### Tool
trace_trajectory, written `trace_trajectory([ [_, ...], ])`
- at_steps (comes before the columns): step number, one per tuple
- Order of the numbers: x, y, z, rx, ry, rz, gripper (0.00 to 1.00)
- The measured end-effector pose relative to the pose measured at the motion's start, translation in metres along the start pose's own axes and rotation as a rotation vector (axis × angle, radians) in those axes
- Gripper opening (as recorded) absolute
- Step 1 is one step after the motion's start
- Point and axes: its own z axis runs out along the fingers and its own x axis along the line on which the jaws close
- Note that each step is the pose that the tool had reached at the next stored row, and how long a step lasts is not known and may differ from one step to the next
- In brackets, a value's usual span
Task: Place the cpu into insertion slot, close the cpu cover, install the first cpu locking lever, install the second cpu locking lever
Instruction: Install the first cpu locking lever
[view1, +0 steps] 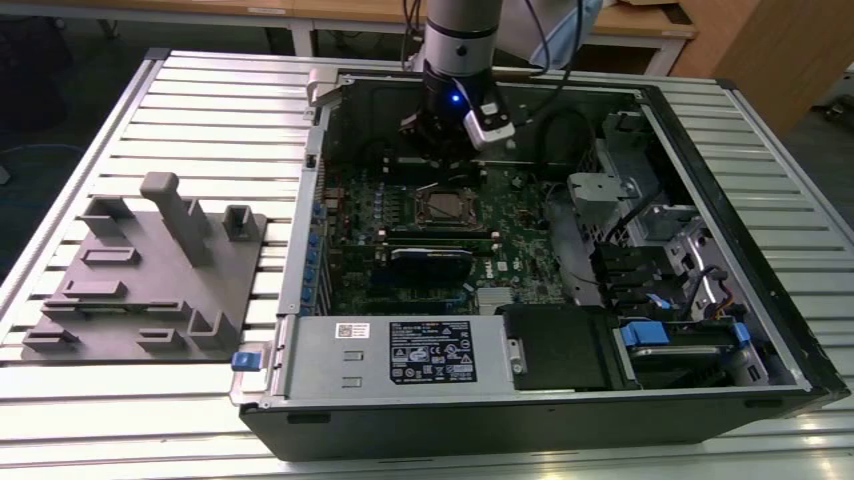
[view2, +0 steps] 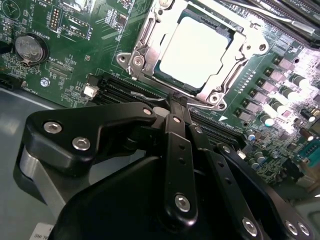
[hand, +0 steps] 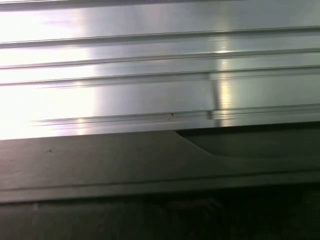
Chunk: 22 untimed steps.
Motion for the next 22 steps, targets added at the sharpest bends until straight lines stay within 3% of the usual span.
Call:
trace_trajectory([
  [9, -0.0015, 0.0019, -0.0023, 0.0002, 0.0001, 0.000, 0.11],
  [22, -0.0154, 0.0034, -0.0020, 0.0000, 0.0000, 0.000, 0.11],
])
